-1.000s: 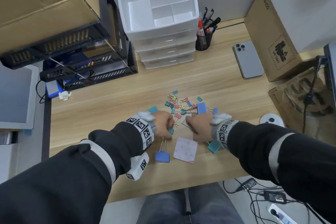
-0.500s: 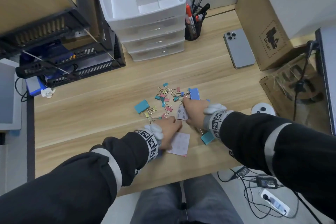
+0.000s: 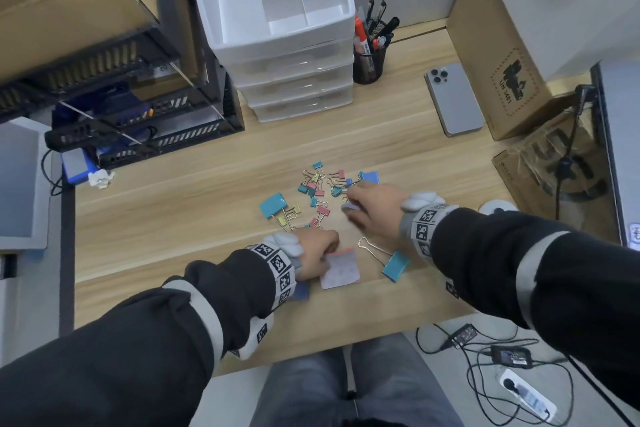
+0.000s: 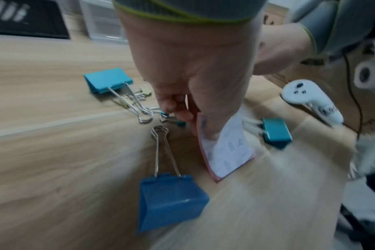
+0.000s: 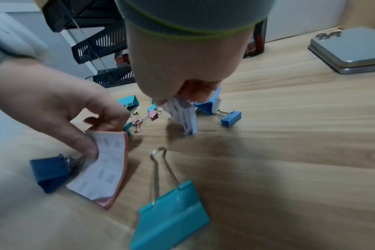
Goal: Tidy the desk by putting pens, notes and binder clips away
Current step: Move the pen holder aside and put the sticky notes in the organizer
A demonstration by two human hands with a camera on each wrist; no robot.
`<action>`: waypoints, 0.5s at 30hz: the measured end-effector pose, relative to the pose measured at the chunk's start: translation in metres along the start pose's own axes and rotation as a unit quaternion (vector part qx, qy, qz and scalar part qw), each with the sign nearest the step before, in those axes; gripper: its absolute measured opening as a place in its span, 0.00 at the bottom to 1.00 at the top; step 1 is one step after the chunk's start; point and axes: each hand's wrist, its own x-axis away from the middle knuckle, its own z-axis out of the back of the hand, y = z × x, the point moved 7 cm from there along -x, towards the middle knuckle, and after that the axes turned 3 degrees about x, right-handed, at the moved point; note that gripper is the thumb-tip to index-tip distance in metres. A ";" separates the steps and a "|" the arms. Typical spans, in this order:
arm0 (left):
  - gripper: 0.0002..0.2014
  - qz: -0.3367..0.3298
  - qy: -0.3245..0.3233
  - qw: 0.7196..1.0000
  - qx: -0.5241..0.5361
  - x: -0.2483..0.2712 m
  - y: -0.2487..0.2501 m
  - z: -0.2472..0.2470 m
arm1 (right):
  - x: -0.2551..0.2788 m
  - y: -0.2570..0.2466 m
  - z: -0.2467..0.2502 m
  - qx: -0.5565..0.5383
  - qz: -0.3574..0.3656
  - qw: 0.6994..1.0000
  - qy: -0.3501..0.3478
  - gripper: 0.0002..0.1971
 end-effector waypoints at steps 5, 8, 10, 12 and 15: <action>0.06 0.014 0.041 0.989 0.139 0.015 -0.011 0.027 | -0.003 0.007 0.018 -0.065 -0.075 0.995 -0.006 0.14; 0.08 0.038 0.079 0.979 0.184 0.029 -0.020 0.060 | -0.006 0.000 0.042 -0.122 -0.094 0.988 0.000 0.13; 0.10 0.070 0.101 0.971 0.204 0.037 -0.031 0.079 | -0.010 -0.007 0.057 -0.192 -0.105 0.976 0.004 0.08; 0.11 0.103 0.100 0.968 0.206 0.046 -0.040 0.096 | -0.014 -0.014 0.075 -0.278 -0.120 0.953 0.024 0.05; 0.10 0.125 0.079 0.962 0.229 0.050 -0.047 0.112 | -0.025 -0.032 0.093 -0.333 -0.109 0.937 0.001 0.02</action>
